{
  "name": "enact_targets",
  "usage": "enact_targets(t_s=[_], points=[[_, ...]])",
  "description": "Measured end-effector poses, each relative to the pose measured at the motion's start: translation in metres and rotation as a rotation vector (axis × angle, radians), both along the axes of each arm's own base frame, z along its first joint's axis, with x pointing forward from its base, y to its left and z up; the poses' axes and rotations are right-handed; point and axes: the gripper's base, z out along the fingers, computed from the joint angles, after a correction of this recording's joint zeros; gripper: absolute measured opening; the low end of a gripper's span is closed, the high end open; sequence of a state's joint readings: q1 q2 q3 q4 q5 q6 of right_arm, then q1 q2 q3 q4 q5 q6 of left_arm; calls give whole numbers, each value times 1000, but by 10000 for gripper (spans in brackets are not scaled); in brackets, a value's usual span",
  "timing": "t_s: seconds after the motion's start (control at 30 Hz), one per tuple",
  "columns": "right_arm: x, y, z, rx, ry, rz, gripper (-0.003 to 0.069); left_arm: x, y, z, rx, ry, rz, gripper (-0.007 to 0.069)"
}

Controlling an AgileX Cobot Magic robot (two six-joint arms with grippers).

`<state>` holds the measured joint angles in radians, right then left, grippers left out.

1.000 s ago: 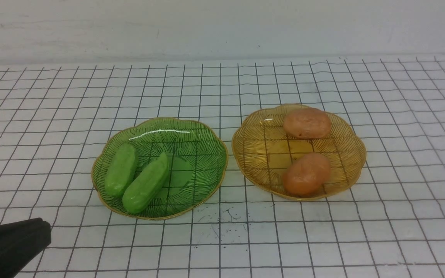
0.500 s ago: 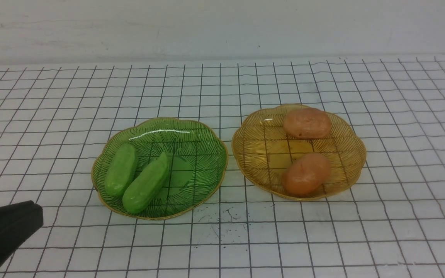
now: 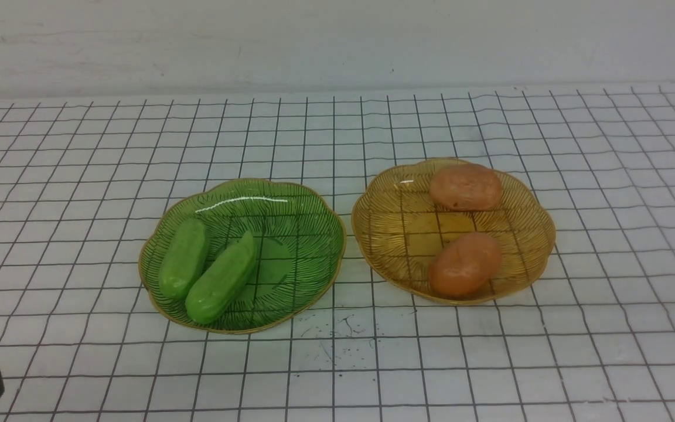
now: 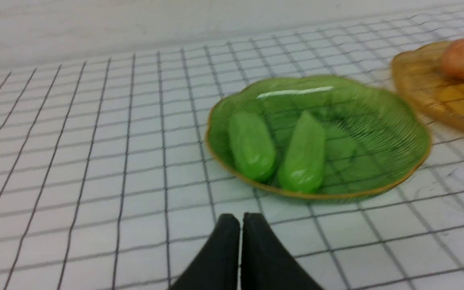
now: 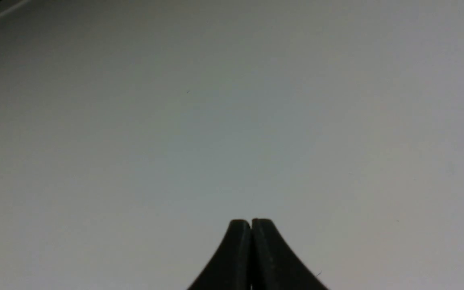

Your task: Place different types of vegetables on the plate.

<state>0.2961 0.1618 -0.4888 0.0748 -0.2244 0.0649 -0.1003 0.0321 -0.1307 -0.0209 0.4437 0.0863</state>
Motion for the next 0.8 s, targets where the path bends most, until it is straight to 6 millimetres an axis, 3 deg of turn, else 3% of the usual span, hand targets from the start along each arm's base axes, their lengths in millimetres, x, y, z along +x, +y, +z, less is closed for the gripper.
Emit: enact_targets(t_s=[0.07, 0.17, 0.8], points=[[0, 0, 0, 0, 1, 0, -15, 1, 3, -28, 0, 46, 59, -8], [0, 0, 0, 0, 1, 0, -15, 2, 4, -45, 8, 95, 82, -8], [0, 0, 0, 0, 1, 0, -15, 3, 5, -45, 11, 59, 90, -8]])
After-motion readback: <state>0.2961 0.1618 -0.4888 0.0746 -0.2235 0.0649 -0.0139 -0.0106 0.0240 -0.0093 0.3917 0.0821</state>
